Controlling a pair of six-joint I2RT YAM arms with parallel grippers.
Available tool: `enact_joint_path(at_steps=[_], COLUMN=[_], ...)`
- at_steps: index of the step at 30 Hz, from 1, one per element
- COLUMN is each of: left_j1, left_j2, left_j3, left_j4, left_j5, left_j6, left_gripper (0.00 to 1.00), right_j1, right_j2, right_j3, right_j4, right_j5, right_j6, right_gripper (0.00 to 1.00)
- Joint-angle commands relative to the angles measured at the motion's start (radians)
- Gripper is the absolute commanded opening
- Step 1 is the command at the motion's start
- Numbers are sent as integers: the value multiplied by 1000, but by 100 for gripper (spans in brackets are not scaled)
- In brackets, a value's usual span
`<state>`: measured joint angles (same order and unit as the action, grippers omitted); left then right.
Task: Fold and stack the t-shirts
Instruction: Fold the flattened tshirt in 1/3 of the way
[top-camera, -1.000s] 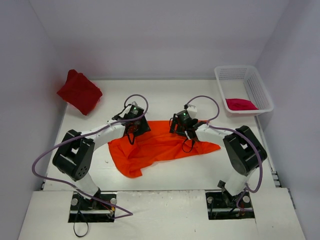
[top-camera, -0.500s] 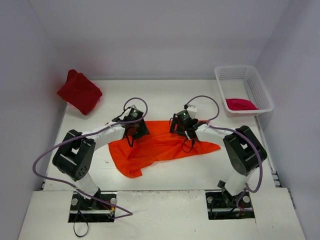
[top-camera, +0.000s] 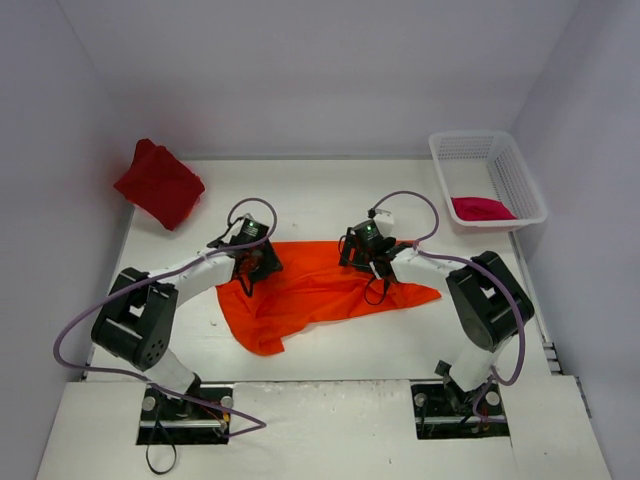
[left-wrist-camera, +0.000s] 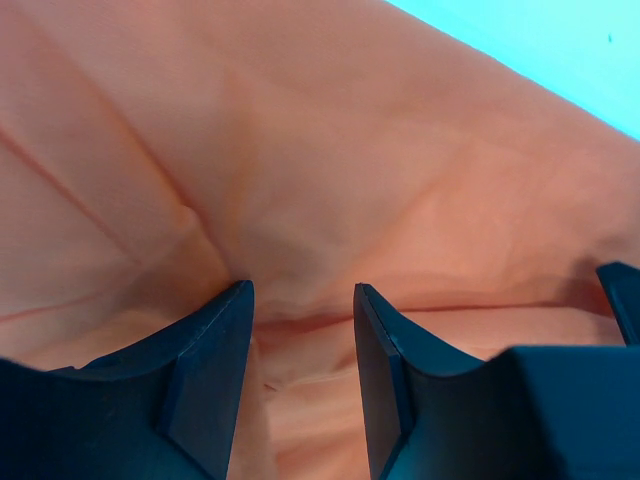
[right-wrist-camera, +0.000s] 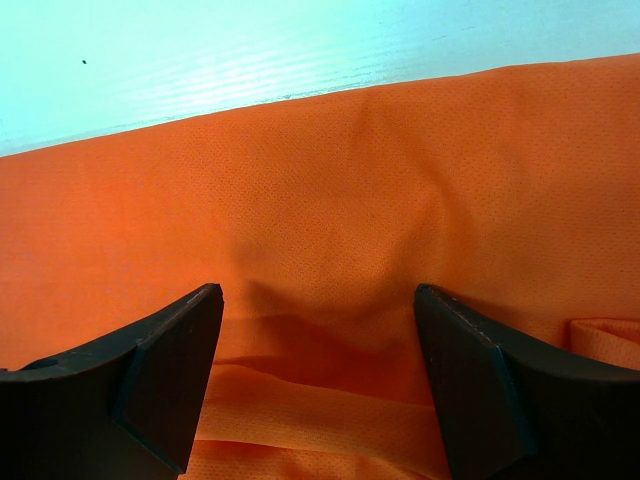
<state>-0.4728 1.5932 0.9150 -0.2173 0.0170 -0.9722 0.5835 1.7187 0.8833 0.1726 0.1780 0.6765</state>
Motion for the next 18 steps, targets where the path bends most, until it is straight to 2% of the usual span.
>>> enact_joint_path(at_steps=[1, 10, 18], left_j1=[26, 75, 186], left_j2=[-70, -117, -245], left_j3=[13, -33, -165], left_j4=[10, -7, -28], left_j5=[-23, -20, 12], left_j6=[16, 41, 85], left_gripper=[39, 39, 39], right_j1=[6, 6, 7], right_j2=[-14, -13, -8], right_j3=[-11, -15, -9], right_j4=[-10, -12, -12], right_j5=[-11, -11, -14], right_j6=[1, 0, 1], right_gripper=[73, 73, 73])
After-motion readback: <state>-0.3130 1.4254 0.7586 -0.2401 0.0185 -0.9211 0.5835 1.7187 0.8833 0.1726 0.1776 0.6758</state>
